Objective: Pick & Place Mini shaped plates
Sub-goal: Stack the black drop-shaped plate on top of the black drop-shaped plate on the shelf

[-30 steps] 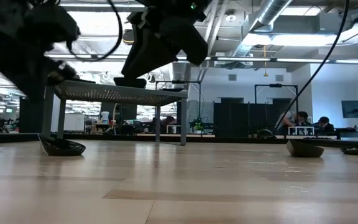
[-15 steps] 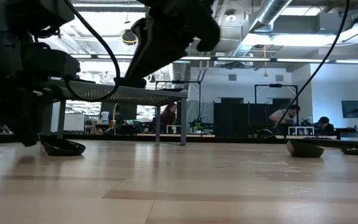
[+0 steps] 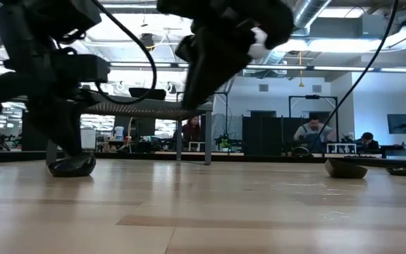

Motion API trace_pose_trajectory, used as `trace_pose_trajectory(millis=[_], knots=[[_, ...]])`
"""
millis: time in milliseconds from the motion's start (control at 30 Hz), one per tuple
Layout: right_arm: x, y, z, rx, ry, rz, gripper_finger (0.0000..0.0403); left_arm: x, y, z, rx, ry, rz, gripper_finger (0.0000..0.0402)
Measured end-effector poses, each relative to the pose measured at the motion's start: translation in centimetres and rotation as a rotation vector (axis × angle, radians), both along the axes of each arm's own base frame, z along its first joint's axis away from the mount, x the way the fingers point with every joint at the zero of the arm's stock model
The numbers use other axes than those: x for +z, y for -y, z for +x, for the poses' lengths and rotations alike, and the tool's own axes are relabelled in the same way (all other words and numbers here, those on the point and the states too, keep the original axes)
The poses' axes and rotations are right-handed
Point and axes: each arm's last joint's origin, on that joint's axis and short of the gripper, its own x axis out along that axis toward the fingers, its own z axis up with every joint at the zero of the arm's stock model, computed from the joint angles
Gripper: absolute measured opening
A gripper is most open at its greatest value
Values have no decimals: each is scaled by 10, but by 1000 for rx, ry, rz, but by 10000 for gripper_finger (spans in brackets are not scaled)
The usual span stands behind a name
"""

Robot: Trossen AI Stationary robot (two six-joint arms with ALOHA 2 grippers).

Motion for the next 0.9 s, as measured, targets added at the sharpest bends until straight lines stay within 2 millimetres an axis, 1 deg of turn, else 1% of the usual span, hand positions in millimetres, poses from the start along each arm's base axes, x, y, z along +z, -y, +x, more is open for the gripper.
trace_pose_trajectory(millis=[100, 300, 533, 667, 767, 833, 900], knots=[[-2, -5, -5, -13, -36, 3, 92, -1, -4, 4, -24, 5, 18, 6], [-1, -16, -8, 11, -32, 5, 92, 2, -8, 13, -72, 73, 33, 6], [-1, -17, -8, 13, -28, 6, 92, 6, -5, 20, -135, 142, -50, 6], [-1, -14, -7, 6, -26, 5, 92, 6, -2, 20, -154, 140, -57, 6], [-1, -14, -6, 5, -26, 5, 92, 10, 1, 16, -186, 156, 12, 6], [-1, -13, -6, 4, -26, 5, 92, 16, 1, 12, -149, 173, 73, 6], [-1, -13, -6, 4, -26, 5, 92, 19, -4, 3, -84, 135, 83, 6]])
